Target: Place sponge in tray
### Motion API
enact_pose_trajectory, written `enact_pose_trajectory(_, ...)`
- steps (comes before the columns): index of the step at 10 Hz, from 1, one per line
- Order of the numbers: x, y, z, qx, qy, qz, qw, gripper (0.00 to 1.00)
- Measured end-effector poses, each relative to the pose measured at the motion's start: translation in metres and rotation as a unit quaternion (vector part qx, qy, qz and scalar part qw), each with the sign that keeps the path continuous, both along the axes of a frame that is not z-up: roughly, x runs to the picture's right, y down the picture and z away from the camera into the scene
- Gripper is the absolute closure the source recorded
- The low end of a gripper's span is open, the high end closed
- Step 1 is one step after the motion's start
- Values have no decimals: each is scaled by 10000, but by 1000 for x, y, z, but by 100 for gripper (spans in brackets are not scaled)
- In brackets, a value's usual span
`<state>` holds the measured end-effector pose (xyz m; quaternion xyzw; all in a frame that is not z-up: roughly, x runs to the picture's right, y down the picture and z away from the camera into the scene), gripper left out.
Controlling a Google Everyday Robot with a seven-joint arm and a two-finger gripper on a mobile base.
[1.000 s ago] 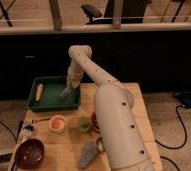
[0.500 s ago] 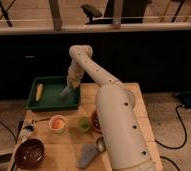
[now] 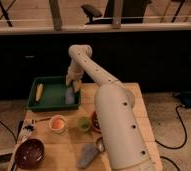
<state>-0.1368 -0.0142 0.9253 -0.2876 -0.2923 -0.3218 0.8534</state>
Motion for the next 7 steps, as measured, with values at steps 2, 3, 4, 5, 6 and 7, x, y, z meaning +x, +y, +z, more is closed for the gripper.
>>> enact_pose_trajectory(2,-1,1,0,-6,-14,-13,10000,20)
enact_pose_trajectory(3,-1,1,0,-6,-20,-17,10000,20)
enact_pose_trajectory(4,-2,1,0,-11,-29,-24,10000,20)
enact_pose_trajectory(5,-2,1,-1,-14,-32,-28,10000,20)
enact_pose_trajectory(6,-3,2,-1,-19,-35,-29,10000,20)
enact_pose_trajectory(7,-3,2,-1,-23,-37,-29,10000,20)
